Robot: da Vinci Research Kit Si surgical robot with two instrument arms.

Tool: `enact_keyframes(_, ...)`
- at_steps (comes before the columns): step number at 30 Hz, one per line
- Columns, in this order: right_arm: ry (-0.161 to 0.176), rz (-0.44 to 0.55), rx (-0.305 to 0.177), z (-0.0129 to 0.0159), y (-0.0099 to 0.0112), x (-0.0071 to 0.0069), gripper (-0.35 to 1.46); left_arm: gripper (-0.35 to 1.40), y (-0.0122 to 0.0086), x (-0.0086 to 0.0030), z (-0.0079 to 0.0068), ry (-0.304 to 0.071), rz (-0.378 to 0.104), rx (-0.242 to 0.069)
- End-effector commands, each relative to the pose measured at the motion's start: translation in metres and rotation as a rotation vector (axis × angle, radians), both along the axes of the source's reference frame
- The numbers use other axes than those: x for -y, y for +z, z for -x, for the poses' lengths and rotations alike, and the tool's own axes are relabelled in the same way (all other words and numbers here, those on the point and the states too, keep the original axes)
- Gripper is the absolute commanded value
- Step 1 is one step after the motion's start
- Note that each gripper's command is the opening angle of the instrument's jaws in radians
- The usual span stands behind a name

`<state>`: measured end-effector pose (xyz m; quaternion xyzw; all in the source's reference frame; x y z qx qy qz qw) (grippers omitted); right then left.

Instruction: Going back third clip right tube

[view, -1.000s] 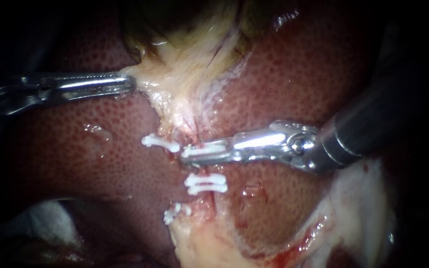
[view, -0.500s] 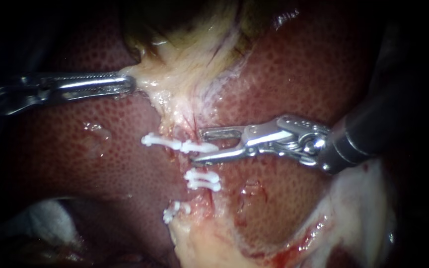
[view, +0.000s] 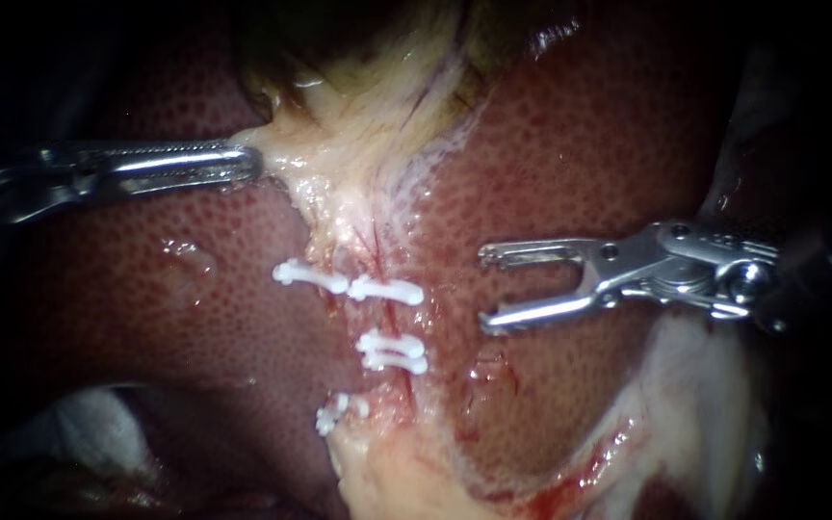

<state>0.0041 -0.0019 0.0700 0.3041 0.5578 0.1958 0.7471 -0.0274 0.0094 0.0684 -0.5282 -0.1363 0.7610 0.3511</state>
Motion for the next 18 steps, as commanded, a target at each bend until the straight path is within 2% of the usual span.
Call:
enact_keyframes(1, -0.007, 0.006, 0.001, 0.0004, -0.0004, -0.0001, 0.50, -0.35, 0.0000, 0.0000, 0.0000, 0.000, 0.000, 0.000)
enact_keyframes(9, -0.017, 0.031, -0.009, 0.0018, -0.0019, -0.0009, 0.50, -0.35, 0.0002, 0.0002, 0.0003, -0.002, 0.002, -0.002)
enact_keyframes(12, -0.017, 0.031, -0.009, 0.0018, -0.0018, -0.0008, 0.50, -0.35, 0.0008, 0.0008, 0.0013, -0.008, 0.007, -0.007)
enact_keyframes(18, -0.017, 0.032, -0.009, 0.0017, -0.0018, -0.0007, 0.50, -0.35, 0.0026, 0.0023, 0.0045, 0.016, 0.010, 0.006)
